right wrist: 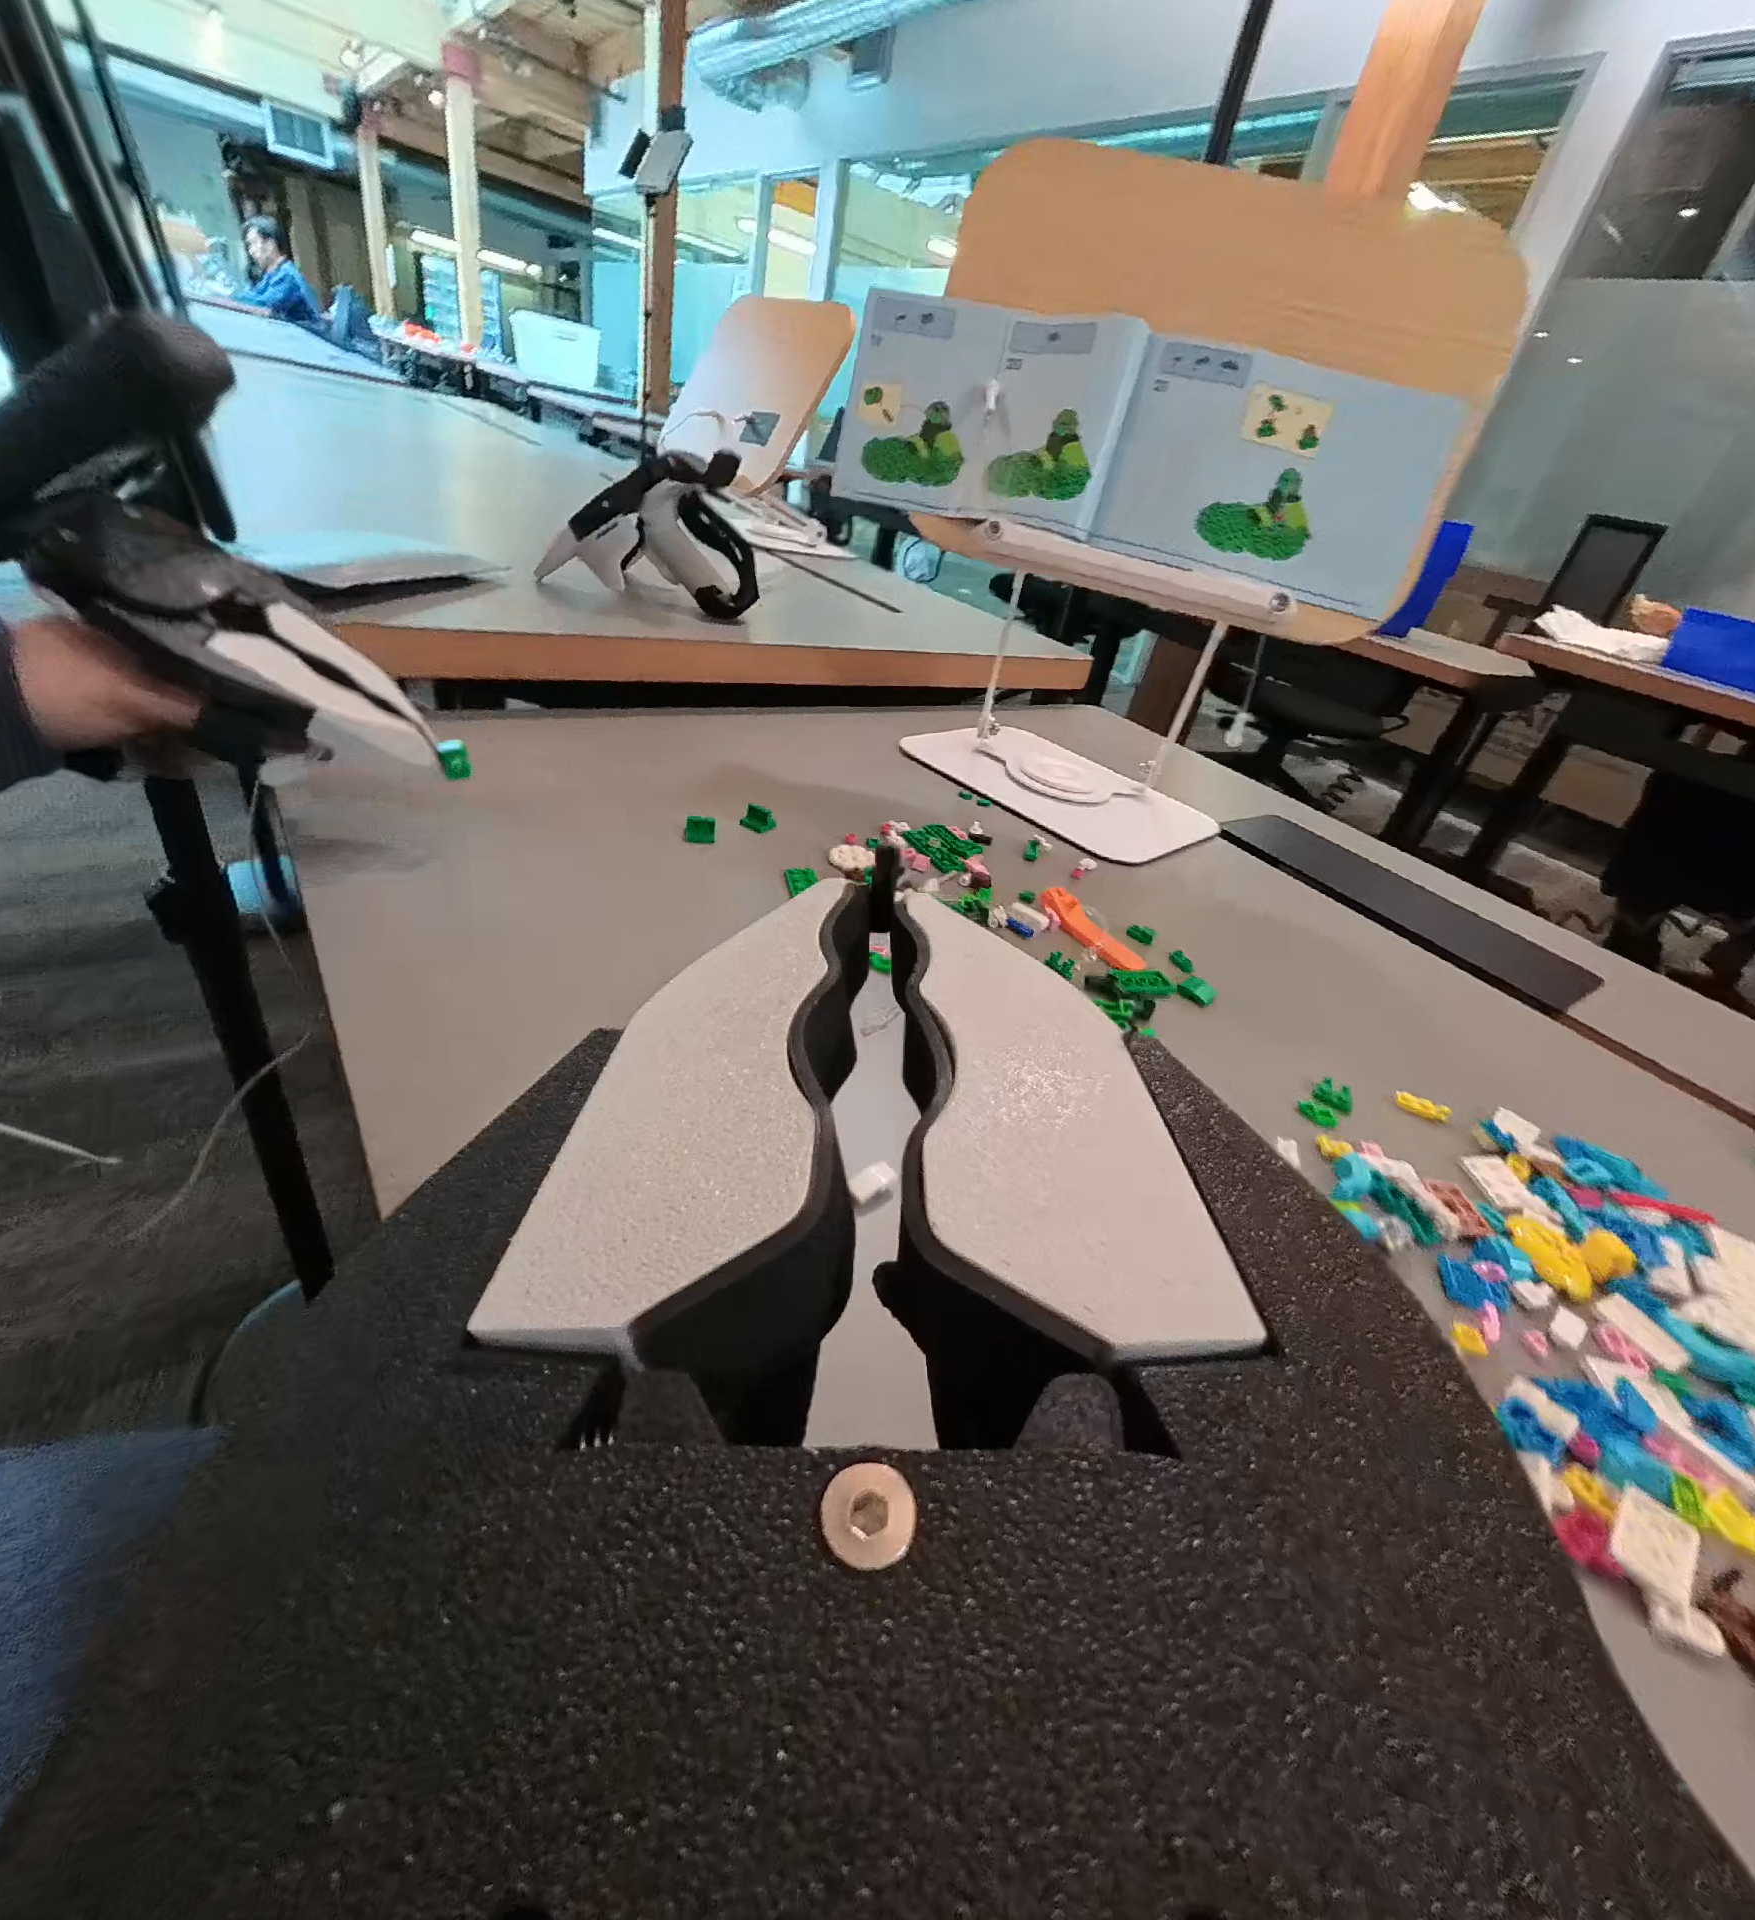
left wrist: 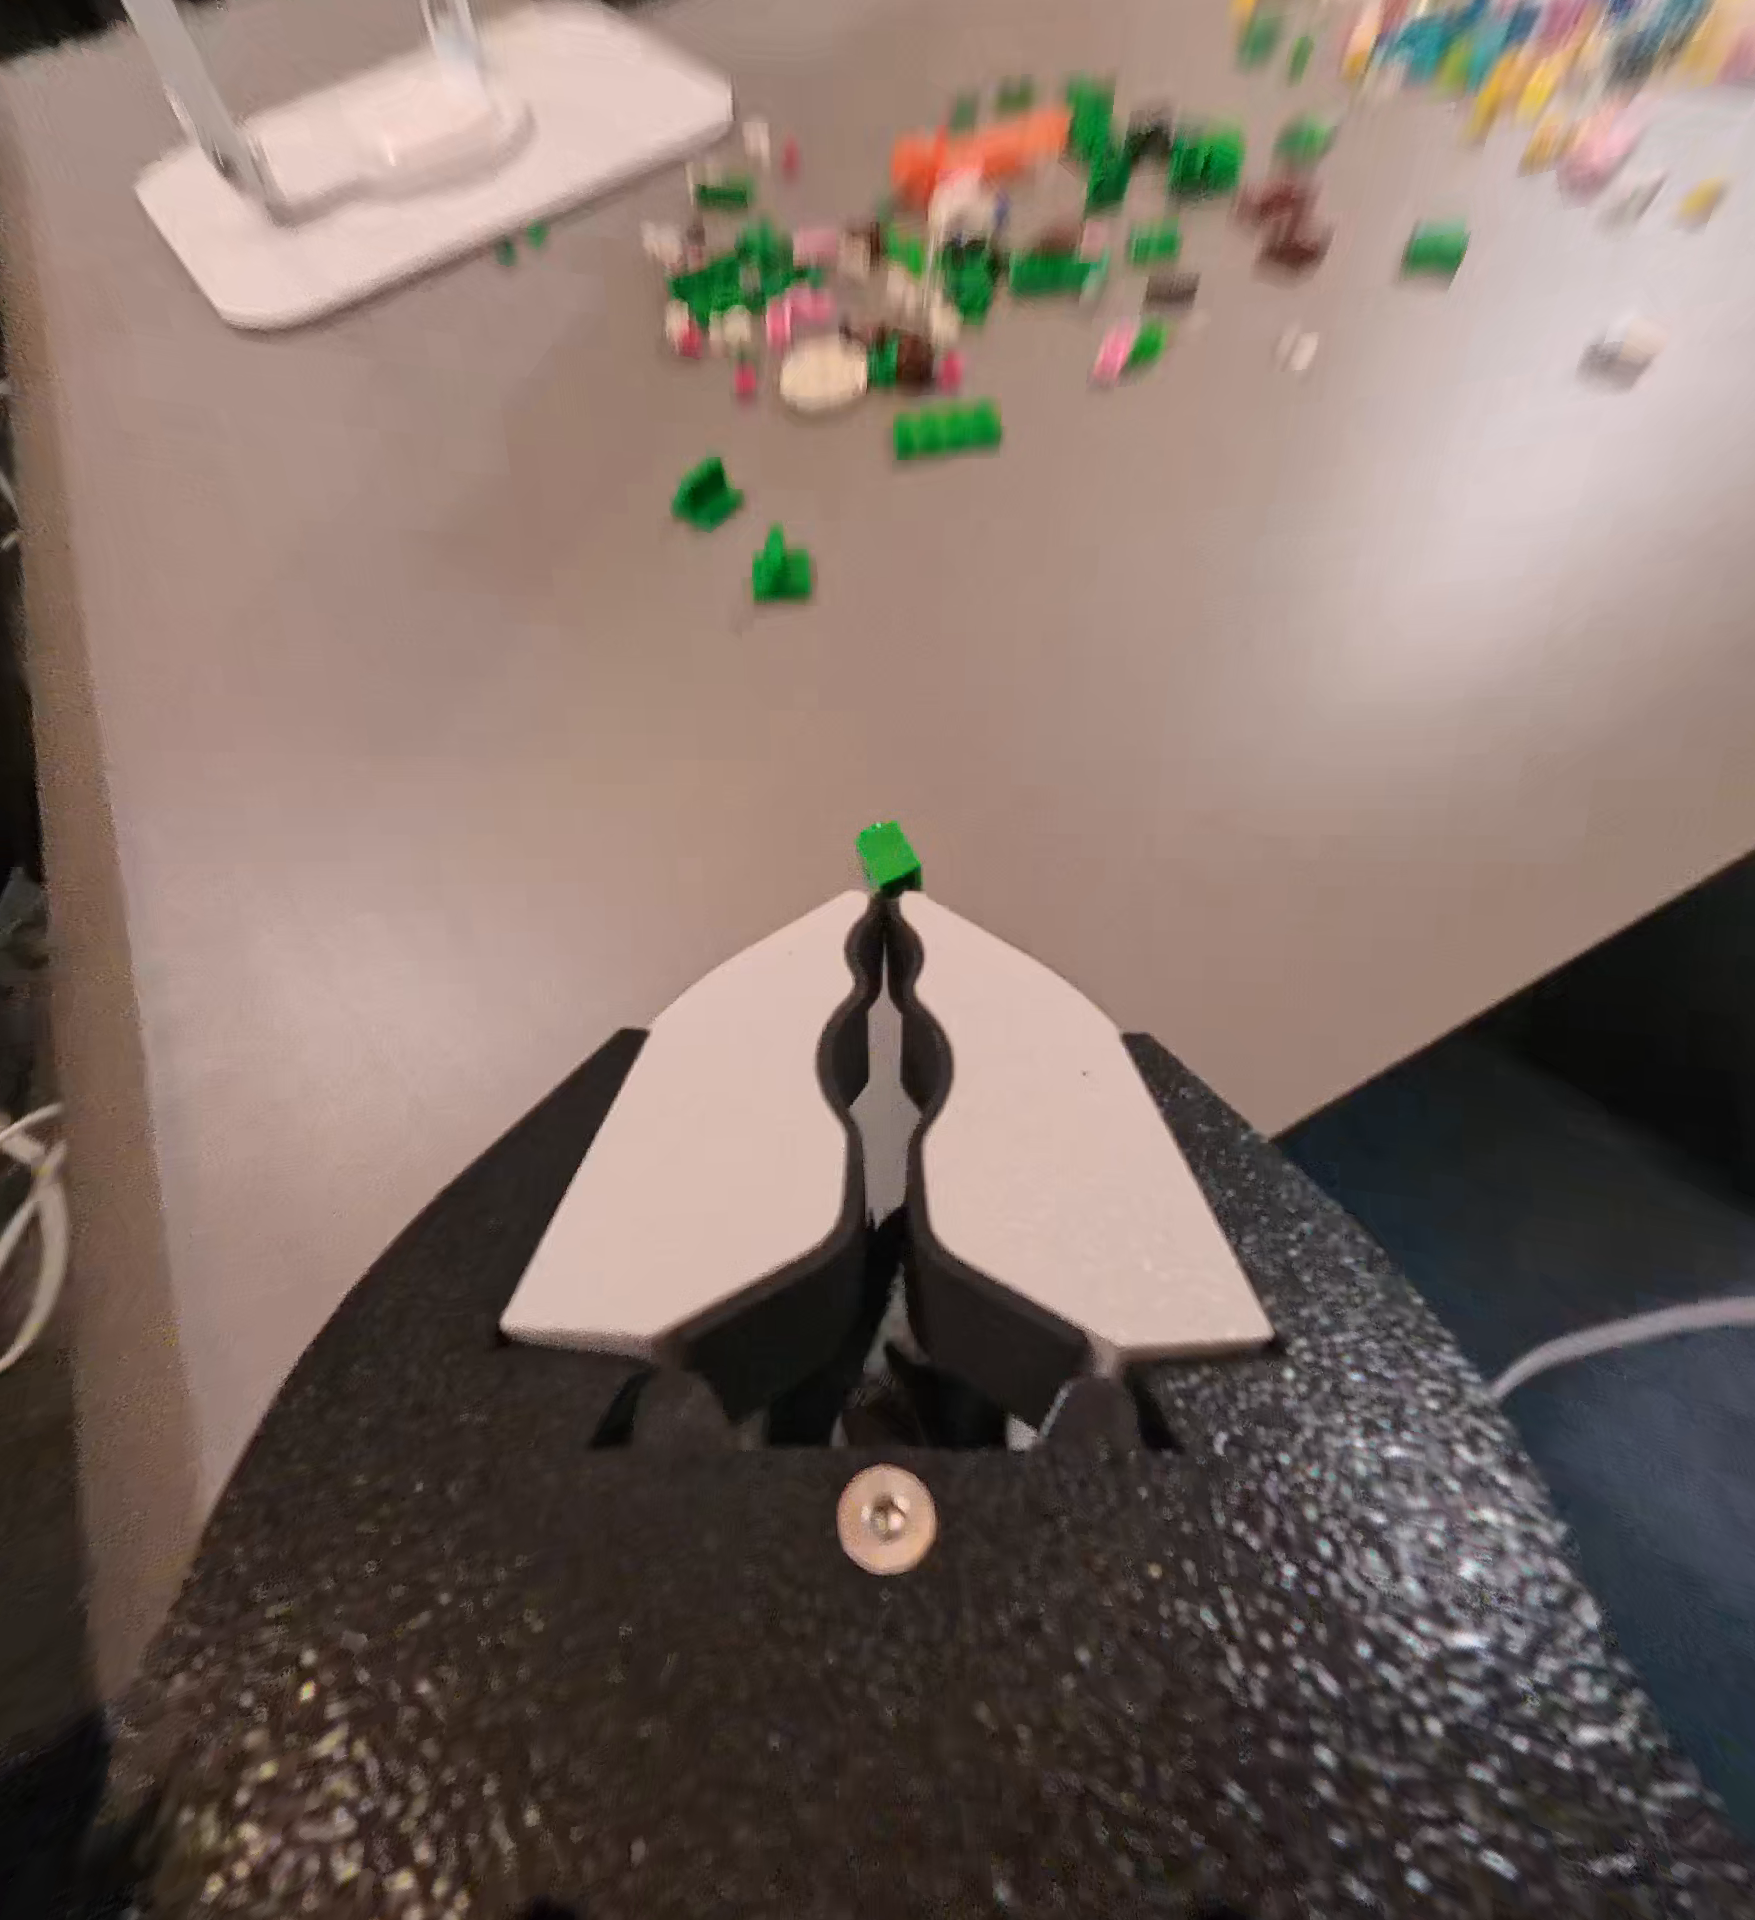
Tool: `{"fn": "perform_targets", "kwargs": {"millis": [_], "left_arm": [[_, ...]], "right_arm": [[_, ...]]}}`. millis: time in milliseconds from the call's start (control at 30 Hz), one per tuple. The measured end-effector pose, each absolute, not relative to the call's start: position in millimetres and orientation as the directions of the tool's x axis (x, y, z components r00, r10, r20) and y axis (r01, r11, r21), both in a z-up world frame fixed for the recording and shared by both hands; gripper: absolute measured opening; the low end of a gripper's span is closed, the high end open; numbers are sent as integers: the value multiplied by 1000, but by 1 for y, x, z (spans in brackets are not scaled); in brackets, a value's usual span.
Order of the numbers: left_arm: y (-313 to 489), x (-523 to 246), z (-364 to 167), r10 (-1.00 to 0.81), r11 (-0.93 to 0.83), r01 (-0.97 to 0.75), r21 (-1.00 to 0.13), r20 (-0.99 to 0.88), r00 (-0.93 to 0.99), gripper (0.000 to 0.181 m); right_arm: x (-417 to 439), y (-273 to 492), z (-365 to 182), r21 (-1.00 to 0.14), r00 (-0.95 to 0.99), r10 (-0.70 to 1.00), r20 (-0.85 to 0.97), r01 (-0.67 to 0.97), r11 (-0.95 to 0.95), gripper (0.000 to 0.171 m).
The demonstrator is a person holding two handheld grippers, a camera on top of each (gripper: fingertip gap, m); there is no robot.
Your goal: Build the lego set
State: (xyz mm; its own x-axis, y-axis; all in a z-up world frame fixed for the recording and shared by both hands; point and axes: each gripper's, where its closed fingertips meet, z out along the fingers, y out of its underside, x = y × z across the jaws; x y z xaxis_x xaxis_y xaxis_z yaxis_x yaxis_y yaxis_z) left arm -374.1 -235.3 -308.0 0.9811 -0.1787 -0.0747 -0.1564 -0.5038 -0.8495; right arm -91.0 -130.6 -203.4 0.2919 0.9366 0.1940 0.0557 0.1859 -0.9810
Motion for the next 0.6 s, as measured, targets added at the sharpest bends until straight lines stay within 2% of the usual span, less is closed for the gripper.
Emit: {"fn": "perform_targets", "kwargs": {"millis": [100, 267, 433, 500, 600], "left_arm": [[-213, -357, -286, -177, -381, -57, -923, 12, 984, 0], [-152, -325, -279, -238, -311, 8, -950, 87, 967, 0], [-79, -275, -296, -389, -392, -159, -906, 7, 921, 0], [-61, -259, -307, -443, -454, -256, -854, -33, 896, 0], [-52, -243, -323, -484, -590, -294, -752, 38, 874, 0]], "right_arm": [[-114, -117, -201, -973, 221, 949, 226, 99, 208, 3], [-156, -81, -206, -928, 72, 937, 342, 182, 324, 3], [-176, -25, -236, -902, -13, 940, 340, 280, 329, 3], [-173, -12, -243, -916, -15, 960, 281, 293, 273, 3], [-164, -3, -250, -927, 10, 971, 239, 299, 225, 3]]}}
